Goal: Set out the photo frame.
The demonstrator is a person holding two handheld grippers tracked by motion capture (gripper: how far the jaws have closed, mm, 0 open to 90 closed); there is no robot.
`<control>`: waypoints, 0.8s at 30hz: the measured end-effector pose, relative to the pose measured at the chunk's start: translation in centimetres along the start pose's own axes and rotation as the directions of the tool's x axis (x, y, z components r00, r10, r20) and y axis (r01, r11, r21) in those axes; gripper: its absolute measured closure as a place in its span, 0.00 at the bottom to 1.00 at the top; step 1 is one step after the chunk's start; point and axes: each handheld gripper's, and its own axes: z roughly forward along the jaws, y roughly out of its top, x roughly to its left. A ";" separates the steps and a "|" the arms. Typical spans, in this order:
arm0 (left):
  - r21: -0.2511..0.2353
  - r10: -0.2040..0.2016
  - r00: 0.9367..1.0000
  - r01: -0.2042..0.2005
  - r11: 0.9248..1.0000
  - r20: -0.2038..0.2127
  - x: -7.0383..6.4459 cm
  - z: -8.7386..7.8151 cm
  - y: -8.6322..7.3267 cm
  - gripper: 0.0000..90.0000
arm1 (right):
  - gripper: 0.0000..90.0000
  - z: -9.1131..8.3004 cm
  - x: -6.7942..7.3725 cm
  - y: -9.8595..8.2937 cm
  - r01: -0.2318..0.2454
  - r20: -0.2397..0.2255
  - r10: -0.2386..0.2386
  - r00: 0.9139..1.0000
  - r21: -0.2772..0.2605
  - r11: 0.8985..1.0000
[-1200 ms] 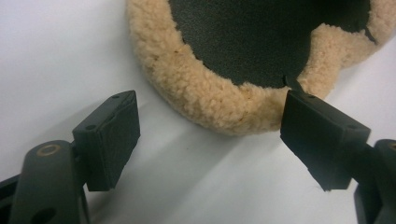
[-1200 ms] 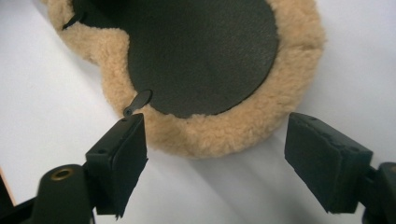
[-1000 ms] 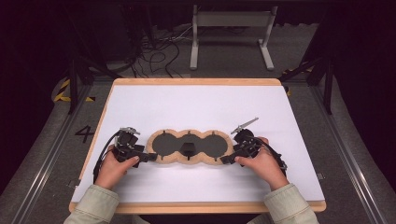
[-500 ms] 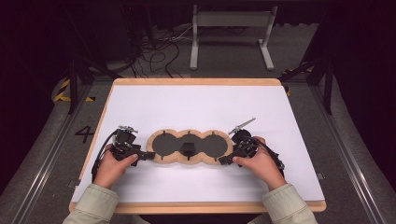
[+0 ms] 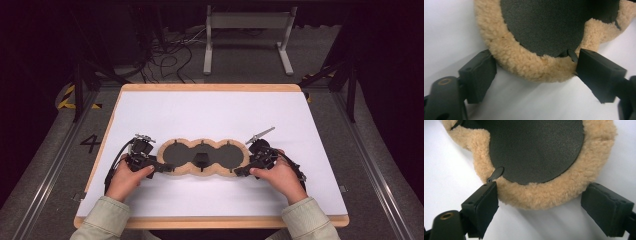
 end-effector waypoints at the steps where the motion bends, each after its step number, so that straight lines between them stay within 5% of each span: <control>1: 0.003 -0.009 1.000 0.009 1.000 0.011 0.0 0.0 0.0 0.18 | 0.17 0.0 0.0 0.0 0.000 0.003 0.000 1.000 0.003 1.000; 17: 0.022 -0.018 1.000 0.018 1.000 -0.003 -0.4 0.0 0.1 0.19 | 0.20 -0.2 0.3 0.4 -0.047 0.006 0.047 0.999 0.057 0.997; 24: 0.020 -0.017 1.000 0.017 1.000 -0.007 -0.3 0.0 0.1 0.20 | 0.20 -0.4 -0.1 0.3 -0.090 -0.034 0.091 0.995 0.045 0.995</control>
